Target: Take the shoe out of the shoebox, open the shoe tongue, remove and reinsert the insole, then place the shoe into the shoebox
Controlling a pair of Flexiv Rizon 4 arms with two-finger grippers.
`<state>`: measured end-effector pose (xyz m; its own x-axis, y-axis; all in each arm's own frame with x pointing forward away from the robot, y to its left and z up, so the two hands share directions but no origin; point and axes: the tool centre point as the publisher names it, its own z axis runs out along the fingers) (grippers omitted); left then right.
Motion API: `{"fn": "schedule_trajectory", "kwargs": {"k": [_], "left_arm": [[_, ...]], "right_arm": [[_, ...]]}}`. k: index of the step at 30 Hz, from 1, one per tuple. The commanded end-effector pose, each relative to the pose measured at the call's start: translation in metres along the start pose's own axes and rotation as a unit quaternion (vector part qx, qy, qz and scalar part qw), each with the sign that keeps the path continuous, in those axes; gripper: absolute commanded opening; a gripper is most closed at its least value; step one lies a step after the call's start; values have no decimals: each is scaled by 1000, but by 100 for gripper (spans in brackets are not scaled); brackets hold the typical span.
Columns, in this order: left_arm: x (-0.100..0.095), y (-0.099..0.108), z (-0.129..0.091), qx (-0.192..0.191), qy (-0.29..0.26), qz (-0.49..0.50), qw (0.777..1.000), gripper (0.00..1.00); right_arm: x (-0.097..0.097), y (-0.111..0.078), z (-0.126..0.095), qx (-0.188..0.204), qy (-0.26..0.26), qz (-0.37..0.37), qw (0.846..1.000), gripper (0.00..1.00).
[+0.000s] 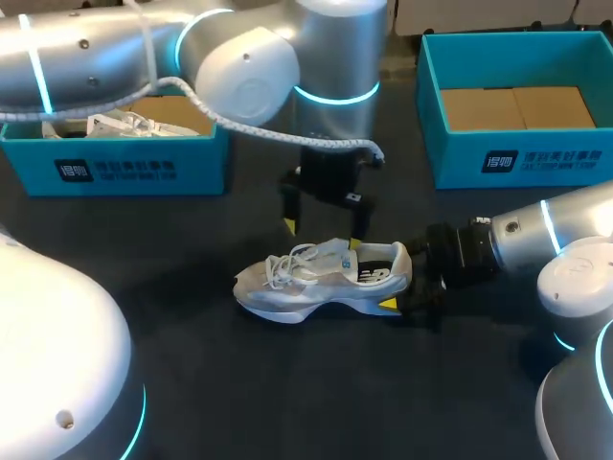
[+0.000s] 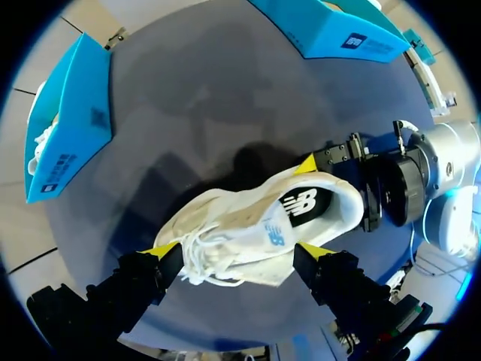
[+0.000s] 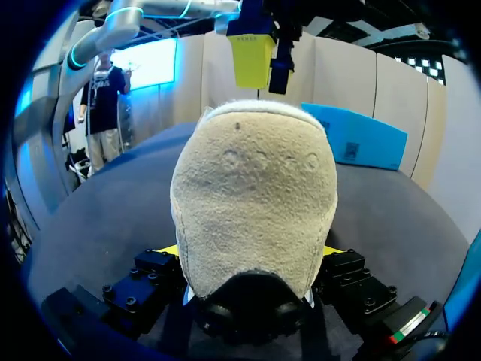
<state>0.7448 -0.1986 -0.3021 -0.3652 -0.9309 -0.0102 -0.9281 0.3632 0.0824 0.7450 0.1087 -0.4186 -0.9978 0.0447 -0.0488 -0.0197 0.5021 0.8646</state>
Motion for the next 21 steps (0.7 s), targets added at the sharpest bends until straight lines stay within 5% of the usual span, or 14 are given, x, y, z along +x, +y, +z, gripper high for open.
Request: {"fn": "schedule_trajectory", "kwargs": {"k": [1,21], "left_arm": [[10,-10,7,-10,1,4,1000,100],[24,-28,43,-11,-4,37,999,100]], "right_arm": [[-1,1,0,2,0,0,1000,0],[-1,1,0,2,0,0,1000,0]]}}
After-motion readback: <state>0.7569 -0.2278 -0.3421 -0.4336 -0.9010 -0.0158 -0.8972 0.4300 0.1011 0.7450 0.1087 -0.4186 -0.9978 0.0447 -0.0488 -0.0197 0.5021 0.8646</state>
